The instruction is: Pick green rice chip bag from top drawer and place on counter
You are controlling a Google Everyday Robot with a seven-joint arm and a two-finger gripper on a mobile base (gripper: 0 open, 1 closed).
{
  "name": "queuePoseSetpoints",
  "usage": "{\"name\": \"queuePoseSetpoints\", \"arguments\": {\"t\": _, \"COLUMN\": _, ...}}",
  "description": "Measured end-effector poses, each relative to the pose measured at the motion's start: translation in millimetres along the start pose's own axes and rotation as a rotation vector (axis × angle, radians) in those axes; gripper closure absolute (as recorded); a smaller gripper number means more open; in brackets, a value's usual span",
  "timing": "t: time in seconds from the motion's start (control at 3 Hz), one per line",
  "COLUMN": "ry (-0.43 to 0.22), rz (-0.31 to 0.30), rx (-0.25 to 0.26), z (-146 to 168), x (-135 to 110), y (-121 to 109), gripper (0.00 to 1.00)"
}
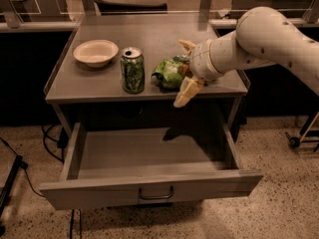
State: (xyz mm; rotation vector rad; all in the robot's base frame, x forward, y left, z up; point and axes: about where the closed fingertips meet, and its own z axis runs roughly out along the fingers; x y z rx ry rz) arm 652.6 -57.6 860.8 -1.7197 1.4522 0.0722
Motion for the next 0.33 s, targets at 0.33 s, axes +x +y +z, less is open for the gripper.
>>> {"name": "queuePoseSetpoints", "arguments": {"t": 0.33, "ry": 0.0, "rz": 0.0, "rx": 0.0, "z": 0.0, "x": 0.0, "y": 0.0, "gripper": 0.0}}
